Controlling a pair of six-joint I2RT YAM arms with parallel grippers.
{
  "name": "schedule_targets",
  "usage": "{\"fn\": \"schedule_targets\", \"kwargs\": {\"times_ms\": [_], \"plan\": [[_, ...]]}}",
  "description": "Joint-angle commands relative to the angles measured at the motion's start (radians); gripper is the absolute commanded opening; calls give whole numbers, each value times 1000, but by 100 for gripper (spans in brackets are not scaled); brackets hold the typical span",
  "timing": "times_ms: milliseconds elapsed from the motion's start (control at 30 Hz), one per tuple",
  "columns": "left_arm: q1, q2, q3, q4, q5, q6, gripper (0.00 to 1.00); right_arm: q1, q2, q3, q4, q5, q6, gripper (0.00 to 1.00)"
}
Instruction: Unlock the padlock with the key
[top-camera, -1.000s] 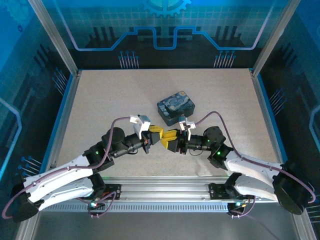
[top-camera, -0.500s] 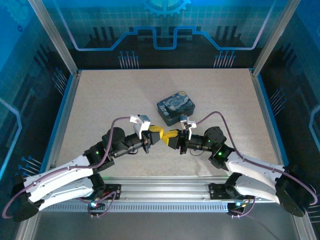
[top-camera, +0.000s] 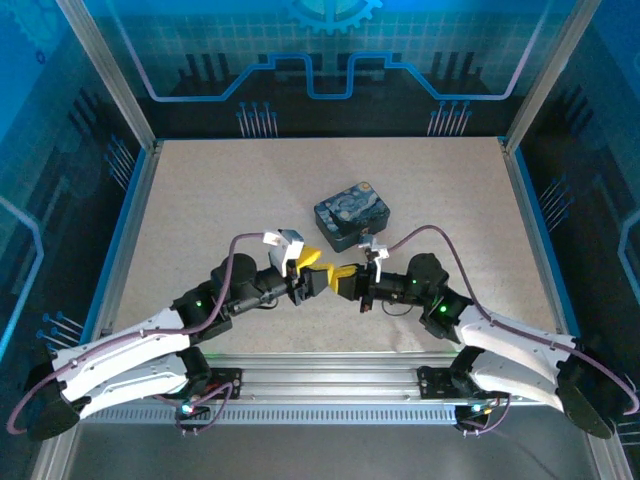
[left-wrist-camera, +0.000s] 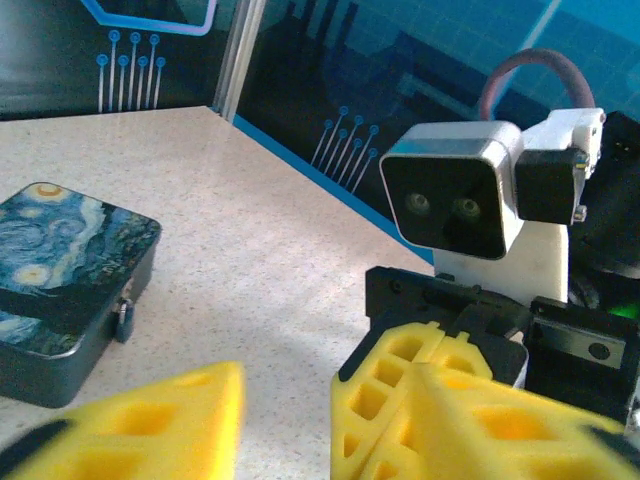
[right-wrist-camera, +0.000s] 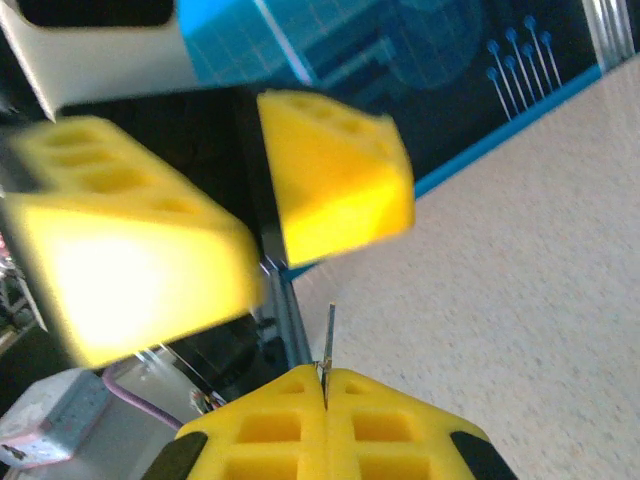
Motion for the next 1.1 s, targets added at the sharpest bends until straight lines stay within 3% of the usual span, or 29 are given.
{"fn": "schedule_targets", "kwargs": {"times_ms": [0,167,333,600,800,1067], "plan": [[28,3,34,-39,-73,-85,72,-5,-52,-24,-122,63,-28,0],[160,41,40,-139,-25,-308,87,-50,-161,-53,-311,133,-43,0],[302,199,84,-196,170,-478,93,-101,-291,-33,-595,218,-88,0],[302,554,299,-180,264,-400,86,-256,-362,8,-890,283,-88,0],[248,790,567,-291,231,-276,86,-375,-376,-27,-957,276,-53,0],[226,1062,878,-385,201,-187,86,-441,-420,-56,-1004,263,-55,0]]}}
